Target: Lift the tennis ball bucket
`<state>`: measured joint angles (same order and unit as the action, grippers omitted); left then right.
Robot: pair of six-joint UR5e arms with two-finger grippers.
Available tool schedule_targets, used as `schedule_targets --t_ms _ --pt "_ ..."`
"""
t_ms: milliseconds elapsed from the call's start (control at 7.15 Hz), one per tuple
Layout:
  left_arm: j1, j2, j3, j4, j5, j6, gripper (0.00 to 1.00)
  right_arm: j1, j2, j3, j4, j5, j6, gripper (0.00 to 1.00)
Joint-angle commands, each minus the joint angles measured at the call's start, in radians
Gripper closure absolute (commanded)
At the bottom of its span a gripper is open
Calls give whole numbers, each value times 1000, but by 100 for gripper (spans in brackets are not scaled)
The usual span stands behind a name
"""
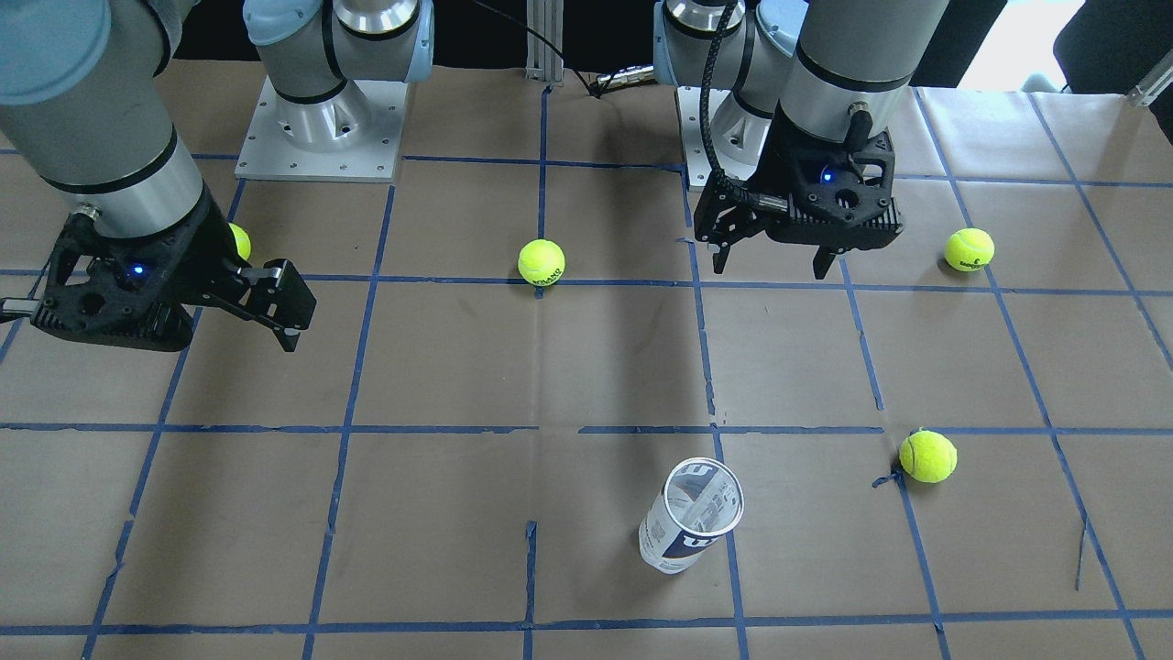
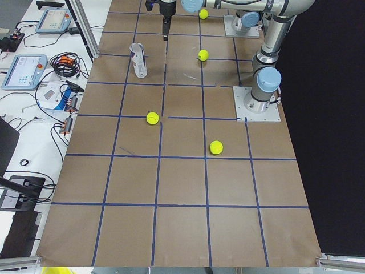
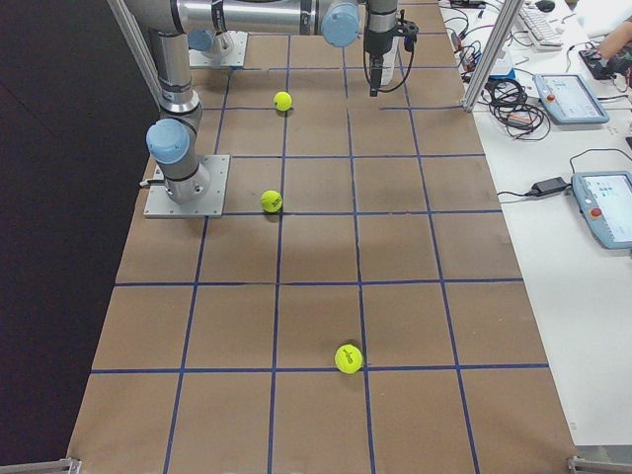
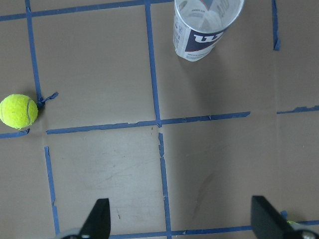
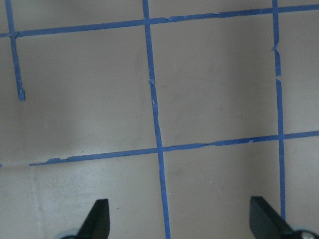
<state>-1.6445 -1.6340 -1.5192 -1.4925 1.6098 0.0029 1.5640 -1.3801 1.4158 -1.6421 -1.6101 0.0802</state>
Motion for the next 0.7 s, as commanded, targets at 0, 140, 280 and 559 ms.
schedule_targets --t_ms 0,140,280,559 --pt "0 0 1 0 5 0 0 1 -7 -24 61 -2 0 0" --pt "5 -1 1 3 4 0 0 1 1 -21 53 12 -10 0" --pt "12 0 4 3 2 2 0 1 6 -23 51 12 -32 0" --pt "18 0 5 2 2 2 0 1 7 -23 50 15 -100 0"
